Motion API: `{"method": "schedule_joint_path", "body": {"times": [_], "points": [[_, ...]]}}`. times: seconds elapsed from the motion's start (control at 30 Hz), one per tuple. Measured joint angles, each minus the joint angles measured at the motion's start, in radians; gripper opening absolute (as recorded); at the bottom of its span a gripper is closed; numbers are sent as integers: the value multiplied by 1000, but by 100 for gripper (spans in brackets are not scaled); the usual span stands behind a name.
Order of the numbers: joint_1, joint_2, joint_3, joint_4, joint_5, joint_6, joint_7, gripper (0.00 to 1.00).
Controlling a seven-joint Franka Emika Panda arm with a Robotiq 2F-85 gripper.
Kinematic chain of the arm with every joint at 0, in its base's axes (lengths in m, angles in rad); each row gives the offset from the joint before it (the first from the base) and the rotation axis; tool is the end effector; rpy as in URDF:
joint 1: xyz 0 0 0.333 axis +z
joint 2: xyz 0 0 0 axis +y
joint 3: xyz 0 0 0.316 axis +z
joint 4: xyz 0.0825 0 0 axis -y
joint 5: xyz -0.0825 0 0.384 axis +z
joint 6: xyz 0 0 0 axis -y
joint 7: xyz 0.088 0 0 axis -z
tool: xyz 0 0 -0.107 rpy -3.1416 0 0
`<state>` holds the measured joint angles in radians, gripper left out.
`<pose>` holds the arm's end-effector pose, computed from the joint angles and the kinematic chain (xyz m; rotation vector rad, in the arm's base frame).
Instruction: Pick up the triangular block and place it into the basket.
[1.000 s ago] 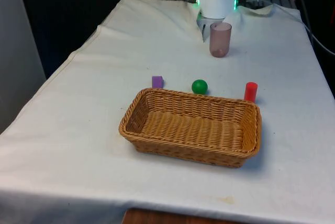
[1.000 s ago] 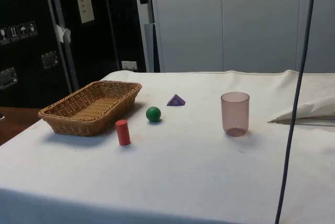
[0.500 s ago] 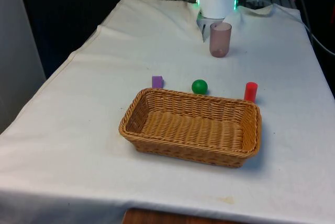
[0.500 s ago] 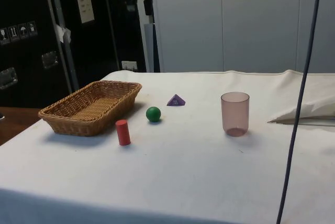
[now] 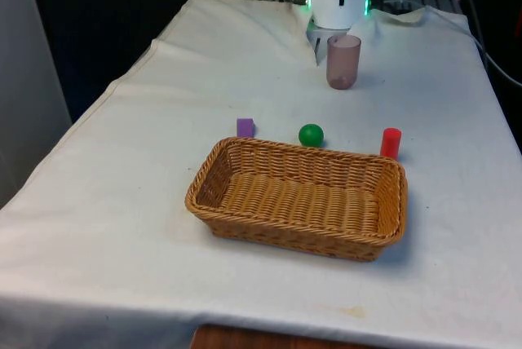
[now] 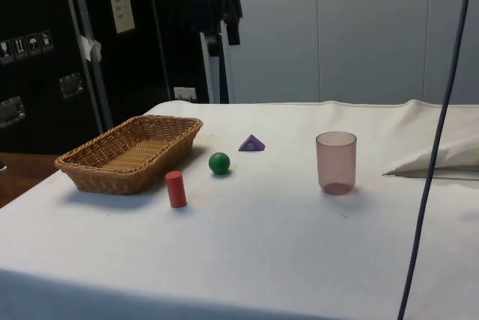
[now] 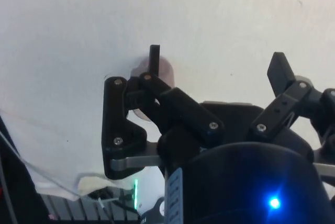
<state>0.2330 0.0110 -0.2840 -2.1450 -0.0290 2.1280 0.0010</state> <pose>0.5358 -0.0284 0.3956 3.1140 -0.0566 -0.0440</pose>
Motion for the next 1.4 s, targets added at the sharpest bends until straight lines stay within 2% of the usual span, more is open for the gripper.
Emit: {"method": "schedule_joint_path", "body": {"times": [0.33,0.43,0.73,0.9,1.23,1.4], "points": [[-1,30,-36,-52,1,94,-31,100],[-1,51,-52,-68,2,139,-46,100],[-2,109,-72,-87,8,230,-68,100],[-2,133,-79,-92,11,257,-78,100],[-7,198,-97,-114,33,344,-127,100],[-9,202,-104,-140,68,383,-192,100]]}}
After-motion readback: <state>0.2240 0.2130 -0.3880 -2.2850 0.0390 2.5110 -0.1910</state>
